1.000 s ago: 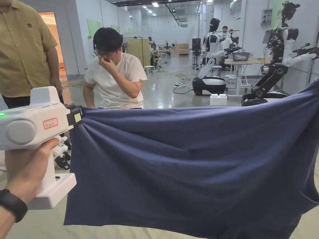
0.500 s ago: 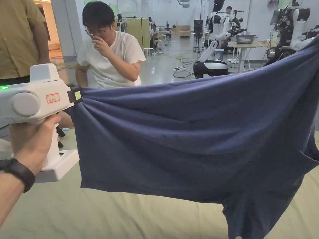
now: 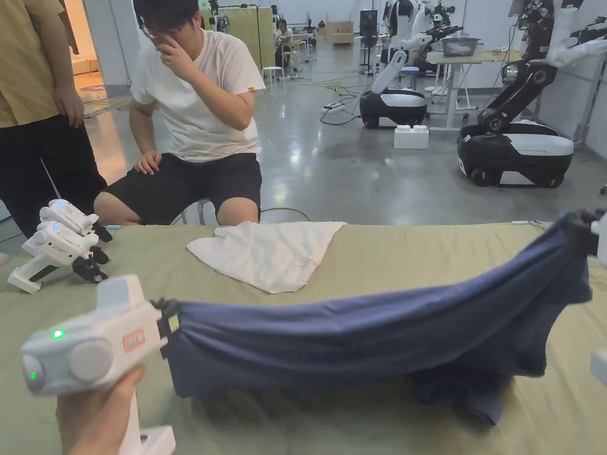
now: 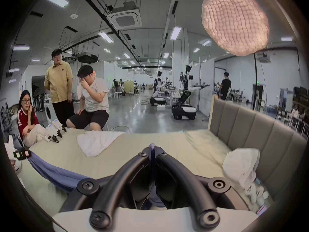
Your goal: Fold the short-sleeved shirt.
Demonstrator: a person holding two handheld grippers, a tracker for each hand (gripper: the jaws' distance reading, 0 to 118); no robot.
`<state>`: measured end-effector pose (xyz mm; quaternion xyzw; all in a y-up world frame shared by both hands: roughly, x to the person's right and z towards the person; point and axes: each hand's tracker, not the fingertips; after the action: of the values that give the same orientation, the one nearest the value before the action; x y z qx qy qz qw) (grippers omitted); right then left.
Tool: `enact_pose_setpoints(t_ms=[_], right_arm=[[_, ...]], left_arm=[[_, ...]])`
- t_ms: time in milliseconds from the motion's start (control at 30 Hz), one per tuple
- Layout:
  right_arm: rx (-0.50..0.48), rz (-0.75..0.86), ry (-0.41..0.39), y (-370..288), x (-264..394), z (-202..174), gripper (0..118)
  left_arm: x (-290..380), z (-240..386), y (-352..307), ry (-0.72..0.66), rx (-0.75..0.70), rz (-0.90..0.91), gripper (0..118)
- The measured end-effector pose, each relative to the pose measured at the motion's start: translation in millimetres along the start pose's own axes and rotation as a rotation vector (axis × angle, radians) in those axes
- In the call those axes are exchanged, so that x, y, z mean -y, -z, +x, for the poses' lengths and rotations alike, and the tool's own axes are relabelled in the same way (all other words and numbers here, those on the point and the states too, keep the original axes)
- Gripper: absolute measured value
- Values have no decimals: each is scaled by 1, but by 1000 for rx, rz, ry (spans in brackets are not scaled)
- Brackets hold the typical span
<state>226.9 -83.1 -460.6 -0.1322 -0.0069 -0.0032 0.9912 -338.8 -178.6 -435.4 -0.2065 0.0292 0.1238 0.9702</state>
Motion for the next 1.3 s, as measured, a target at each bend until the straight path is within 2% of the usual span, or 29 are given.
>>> enact_pose_setpoints(t_ms=[100,167,233,367,500,567,667,700,733,767,800,833,867,900,1100,1200,1233,1267,1300], right_arm=[[-14,-18,43,-49,57,11,0],[-7,-42,57,-89,94,17,0],[-10,-95,86,-133,134,25,0],[23,-238,120,-205,200,41,0],[31,-361,78,-255,244,44,0],[21,-410,76,-269,260,42,0],[20,-448,46,-274,279,37,3],[20,-447,46,-274,283,35,15],[17,-452,43,-273,285,34,15],[9,-477,27,-270,287,34,22],[7,-492,20,-264,294,39,53],[10,-491,20,-262,294,39,77],[10,-485,20,-263,291,39,83],[9,-470,25,-264,284,37,80],[-72,-209,-17,-286,221,3,80],[-128,-120,7,-296,205,-19,77],[-153,-105,6,-299,204,-25,71],[-158,-100,-6,-301,204,-31,59],[-158,-91,-24,-302,204,-36,35]], left_arm=[[54,-21,-37,-17,25,-5,2],[90,-37,-69,-82,53,-23,2],[127,-54,-106,-128,26,-47,2],[179,-77,-167,-114,39,-110,2],[213,-86,-208,-58,57,-201,2],[228,-87,-219,3,50,-226,2],[242,-86,-221,9,53,-268,3],[243,-88,-219,-10,54,-277,14],[241,-87,-217,-25,56,-284,14],[238,-87,-215,-21,53,-286,17],[236,-87,-215,-21,33,-288,34],[233,-86,-216,-13,3,-275,60],[226,-85,-220,6,-28,-269,83],[218,-80,-226,21,-50,-236,92],[165,-29,-289,132,-72,58,92],[155,-4,-321,204,-84,168,91],[156,3,-329,203,-99,182,89],[156,8,-338,207,-120,208,84],[157,12,-343,207,-117,202,66]])
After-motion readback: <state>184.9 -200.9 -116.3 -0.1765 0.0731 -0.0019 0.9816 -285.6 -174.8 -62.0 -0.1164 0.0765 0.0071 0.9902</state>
